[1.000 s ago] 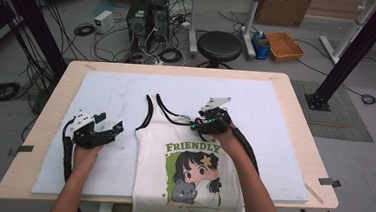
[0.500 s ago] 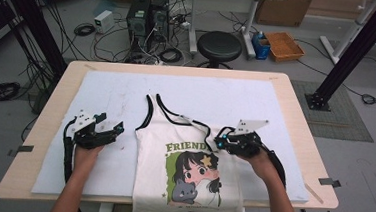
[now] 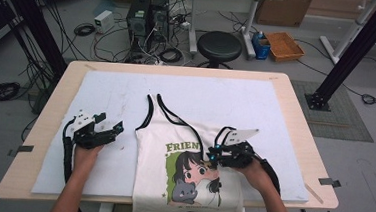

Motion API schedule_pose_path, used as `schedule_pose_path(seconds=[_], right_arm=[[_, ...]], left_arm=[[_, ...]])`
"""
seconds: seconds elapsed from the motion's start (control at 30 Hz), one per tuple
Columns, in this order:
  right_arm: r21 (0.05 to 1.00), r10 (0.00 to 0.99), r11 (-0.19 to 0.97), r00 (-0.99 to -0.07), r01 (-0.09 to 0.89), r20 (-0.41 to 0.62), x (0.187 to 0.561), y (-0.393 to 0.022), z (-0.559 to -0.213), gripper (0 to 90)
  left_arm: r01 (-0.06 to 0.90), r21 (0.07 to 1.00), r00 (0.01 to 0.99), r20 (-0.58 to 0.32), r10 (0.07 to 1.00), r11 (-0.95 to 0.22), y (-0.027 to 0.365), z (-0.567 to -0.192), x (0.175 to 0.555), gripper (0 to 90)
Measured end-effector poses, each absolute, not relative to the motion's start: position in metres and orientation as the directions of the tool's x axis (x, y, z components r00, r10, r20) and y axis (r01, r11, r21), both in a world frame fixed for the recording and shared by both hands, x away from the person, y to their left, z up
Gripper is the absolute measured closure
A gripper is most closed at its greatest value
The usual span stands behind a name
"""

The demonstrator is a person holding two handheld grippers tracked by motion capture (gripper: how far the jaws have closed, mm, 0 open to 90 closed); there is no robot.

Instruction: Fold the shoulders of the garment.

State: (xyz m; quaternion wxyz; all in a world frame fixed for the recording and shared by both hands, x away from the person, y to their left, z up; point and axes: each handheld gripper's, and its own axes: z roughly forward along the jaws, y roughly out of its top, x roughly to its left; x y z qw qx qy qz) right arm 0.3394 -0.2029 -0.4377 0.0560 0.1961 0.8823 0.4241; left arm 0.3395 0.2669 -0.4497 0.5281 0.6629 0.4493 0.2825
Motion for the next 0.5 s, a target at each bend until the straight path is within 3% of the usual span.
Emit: schedule_pose_path(seconds=[0.13, 0.23, 0.33, 0.43, 0.5], right_arm=[[0.704, 0.408, 0.635, -0.912, 0.319, 0.045, 0.339, -0.210, -0.444, 85.6], [0.704, 0.413, 0.627, -0.909, 0.333, 0.062, 0.339, -0.219, -0.444, 85.3], [0.719, 0.431, 0.583, -0.894, 0.378, 0.121, 0.339, -0.230, -0.443, 68.7], [0.768, 0.487, 0.496, -0.862, 0.406, 0.141, 0.340, -0.239, -0.439, 41.6], [0.808, 0.530, 0.419, -0.834, 0.415, 0.154, 0.342, -0.248, -0.437, 37.8]], left_arm=[[0.297, 0.954, 0.441, -0.093, 0.893, -0.047, 0.267, -0.450, 0.339, 20.6], [0.299, 0.954, 0.433, -0.100, 0.896, -0.037, 0.267, -0.450, 0.339, 20.6], [0.302, 0.953, 0.423, -0.102, 0.900, -0.034, 0.267, -0.449, 0.339, 21.5], [0.313, 0.949, 0.415, -0.111, 0.903, -0.027, 0.268, -0.449, 0.339, 22.5], [0.329, 0.944, 0.418, -0.151, 0.896, 0.006, 0.267, -0.448, 0.340, 22.5]])
